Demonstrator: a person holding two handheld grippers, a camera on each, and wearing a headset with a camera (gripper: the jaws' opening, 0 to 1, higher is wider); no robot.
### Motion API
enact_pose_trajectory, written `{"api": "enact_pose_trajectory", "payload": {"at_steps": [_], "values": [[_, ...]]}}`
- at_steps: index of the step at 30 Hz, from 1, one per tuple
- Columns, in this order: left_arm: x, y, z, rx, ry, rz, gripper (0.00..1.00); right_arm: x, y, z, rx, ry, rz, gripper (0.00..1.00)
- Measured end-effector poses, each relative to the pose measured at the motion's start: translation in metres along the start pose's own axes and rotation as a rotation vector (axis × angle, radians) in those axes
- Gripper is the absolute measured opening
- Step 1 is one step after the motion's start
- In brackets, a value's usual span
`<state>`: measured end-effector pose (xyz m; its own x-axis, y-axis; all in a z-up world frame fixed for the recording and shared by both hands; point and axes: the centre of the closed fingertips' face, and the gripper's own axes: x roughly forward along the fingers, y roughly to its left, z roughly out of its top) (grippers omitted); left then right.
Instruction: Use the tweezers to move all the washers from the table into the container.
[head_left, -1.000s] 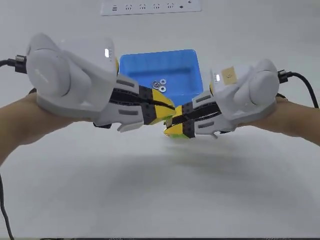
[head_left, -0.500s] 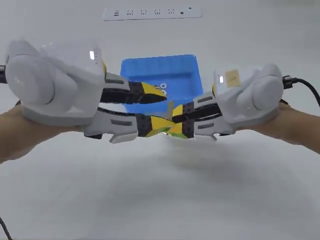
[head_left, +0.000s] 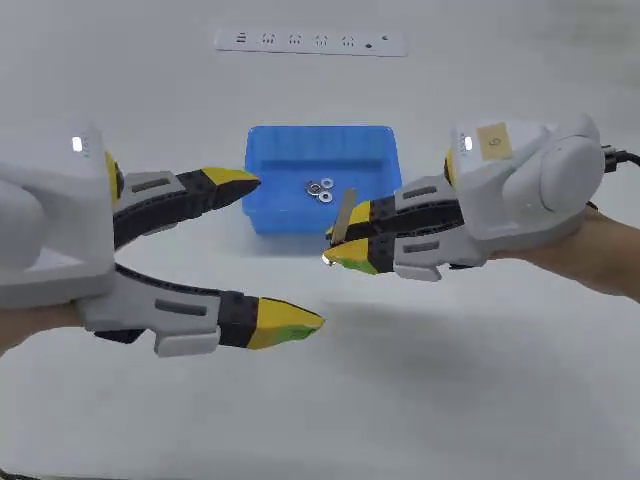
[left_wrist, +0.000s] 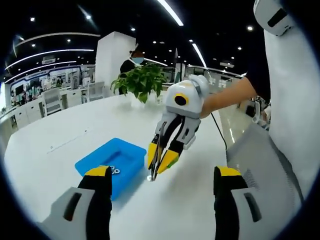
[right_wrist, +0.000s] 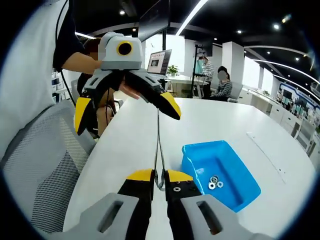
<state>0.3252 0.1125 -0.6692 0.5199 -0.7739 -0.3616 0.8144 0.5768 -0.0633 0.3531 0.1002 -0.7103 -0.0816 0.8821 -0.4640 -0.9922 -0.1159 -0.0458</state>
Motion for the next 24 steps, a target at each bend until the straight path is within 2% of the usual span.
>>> {"api": "enact_pose_trajectory", "payload": {"at_steps": [5,7,12,15,18,20,24], "values": [[-0.009,0.002,-0.007,-0.016,-0.014,0.033,0.96,-0.005,-0.005,0.019,-0.022,-0.012,-0.003,0.09],[-0.013,0.004,-0.007,-0.042,-0.033,0.049,0.99,-0.007,-0.01,0.027,-0.027,-0.022,-0.014,0.09],[-0.021,0.009,-0.008,-0.04,-0.051,0.083,0.99,-0.009,-0.027,0.047,-0.046,-0.062,-0.054,0.09],[-0.024,0.012,-0.011,-0.035,-0.049,0.096,0.99,-0.009,-0.043,0.047,-0.059,-0.037,-0.079,0.09],[-0.027,0.016,-0.012,-0.044,-0.072,0.122,0.99,-0.009,-0.061,0.049,-0.05,-0.046,-0.11,0.09],[-0.03,0.021,-0.012,-0.039,-0.092,0.157,0.99,-0.006,-0.073,0.047,-0.043,-0.045,-0.129,0.09],[-0.034,0.025,-0.016,-0.048,-0.098,0.18,0.99,0.004,-0.092,0.03,-0.027,-0.015,-0.145,0.09]]}}
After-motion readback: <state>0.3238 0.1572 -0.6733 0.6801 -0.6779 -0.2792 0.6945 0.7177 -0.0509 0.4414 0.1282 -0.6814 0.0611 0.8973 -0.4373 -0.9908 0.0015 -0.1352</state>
